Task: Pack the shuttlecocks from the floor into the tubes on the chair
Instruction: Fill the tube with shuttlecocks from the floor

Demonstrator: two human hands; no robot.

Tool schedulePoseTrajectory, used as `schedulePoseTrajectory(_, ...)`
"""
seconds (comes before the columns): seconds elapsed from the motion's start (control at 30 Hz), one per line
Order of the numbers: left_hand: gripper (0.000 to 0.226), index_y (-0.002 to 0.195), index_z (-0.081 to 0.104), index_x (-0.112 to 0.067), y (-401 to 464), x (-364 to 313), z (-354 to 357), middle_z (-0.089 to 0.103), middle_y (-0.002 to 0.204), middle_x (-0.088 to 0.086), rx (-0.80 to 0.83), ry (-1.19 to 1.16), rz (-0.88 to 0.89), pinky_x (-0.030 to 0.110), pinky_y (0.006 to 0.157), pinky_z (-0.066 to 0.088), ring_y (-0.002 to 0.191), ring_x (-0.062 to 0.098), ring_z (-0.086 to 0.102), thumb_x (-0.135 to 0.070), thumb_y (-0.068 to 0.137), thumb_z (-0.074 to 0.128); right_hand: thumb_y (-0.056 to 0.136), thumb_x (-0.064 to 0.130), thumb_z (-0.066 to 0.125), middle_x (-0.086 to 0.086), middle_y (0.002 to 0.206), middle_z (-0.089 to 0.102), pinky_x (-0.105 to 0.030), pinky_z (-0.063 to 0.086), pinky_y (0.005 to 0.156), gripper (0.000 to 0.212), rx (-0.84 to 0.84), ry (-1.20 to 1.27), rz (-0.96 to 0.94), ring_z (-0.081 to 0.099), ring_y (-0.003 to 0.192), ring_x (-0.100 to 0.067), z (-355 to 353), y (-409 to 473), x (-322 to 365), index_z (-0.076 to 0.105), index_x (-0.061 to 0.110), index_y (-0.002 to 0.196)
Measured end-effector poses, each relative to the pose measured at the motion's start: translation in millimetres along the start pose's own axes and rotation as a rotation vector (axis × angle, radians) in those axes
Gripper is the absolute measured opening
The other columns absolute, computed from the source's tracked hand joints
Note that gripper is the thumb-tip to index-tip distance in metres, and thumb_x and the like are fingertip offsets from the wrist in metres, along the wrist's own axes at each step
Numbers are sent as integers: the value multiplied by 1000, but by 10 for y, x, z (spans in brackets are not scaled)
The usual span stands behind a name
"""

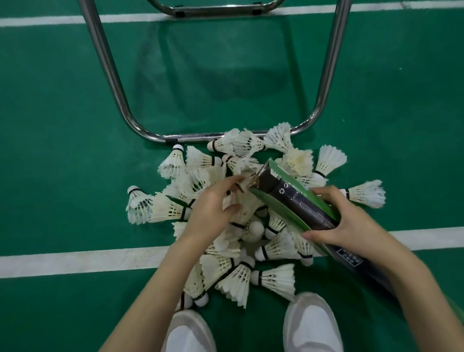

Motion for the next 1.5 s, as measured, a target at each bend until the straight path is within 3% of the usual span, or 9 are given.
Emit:
schedulePoseTrajectory(0.17,37,113,64,-18,-74,55,-199,64,102,-1,-128,2,6,25,86,42,100,13,57,-12,78,74,62,31,83,20,109,55,-24,52,76,67,-1,55,1,63,86,-3,45,-3,-10,35,57,103)
schedulePoseTrajectory(0.3,16,91,72,-10,-153,59,-345,56,80,-11,-218,34,-18,7,69,38,74,7,54,-14,76,75,62,33,83,23,104,59,-13,50,68,68,-5,59,5,63,79,4,80,0,-17,37,56,106)
schedulePoseTrajectory(0.37,14,88,70,-11,-213,95,-474,55,78,-13,-304,-19,-63,2,70,38,72,-1,53,-15,76,75,62,34,82,25,103,58,-9,47,67,67,-3,35,-2,61,78,8,104,10,-9,35,58,104)
schedulePoseTrajectory(0.57,11,90,67,-20,-413,140,-683,68,80,-5,-445,-311,-198,9,69,45,73,0,61,-23,80,72,61,32,83,29,107,51,-12,46,71,69,-23,30,-38,59,84,6,135,-5,60,35,61,102)
schedulePoseTrajectory(0.77,14,89,64,-30,-557,182,-672,69,84,-5,-506,-438,-252,20,80,50,83,10,66,-21,81,71,59,30,84,15,115,50,-23,46,82,71,-53,47,-75,56,98,-2,158,-38,101,40,58,107)
schedulePoseTrajectory(0.97,25,104,65,-10,-647,230,-799,70,89,-3,-602,-412,-276,15,75,50,85,10,66,-23,83,69,58,39,82,14,119,48,-24,43,90,77,-19,-3,-72,52,106,-3,217,-40,74,41,47,122)
schedulePoseTrajectory(1.13,6,86,64,-21,-619,72,-640,67,75,-8,-517,-585,-239,8,64,47,70,-1,63,-16,84,66,59,38,82,21,116,46,-10,38,79,75,-9,-37,-85,49,101,6,253,-41,101,38,53,119)
schedulePoseTrajectory(1.33,9,84,65,-23,-579,-43,-361,69,69,-16,-324,-589,-179,7,66,45,70,-5,63,-16,87,61,60,43,80,24,117,46,-14,43,80,72,48,-39,-119,48,104,9,324,-73,182,35,62,113)
schedulePoseTrajectory(1.5,24,81,65,-25,-610,-76,-270,68,73,-14,-262,-627,-178,5,70,45,75,-4,61,-43,81,51,59,44,80,26,115,45,-10,42,78,73,59,-45,-131,47,102,13,343,-85,208,35,61,114)
Point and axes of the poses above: each hand's wrist, its own y-axis towards the middle knuckle, its own z-axis out of the palm, x = y × z, the point moved 8 cm from there along y, towards the middle knuckle
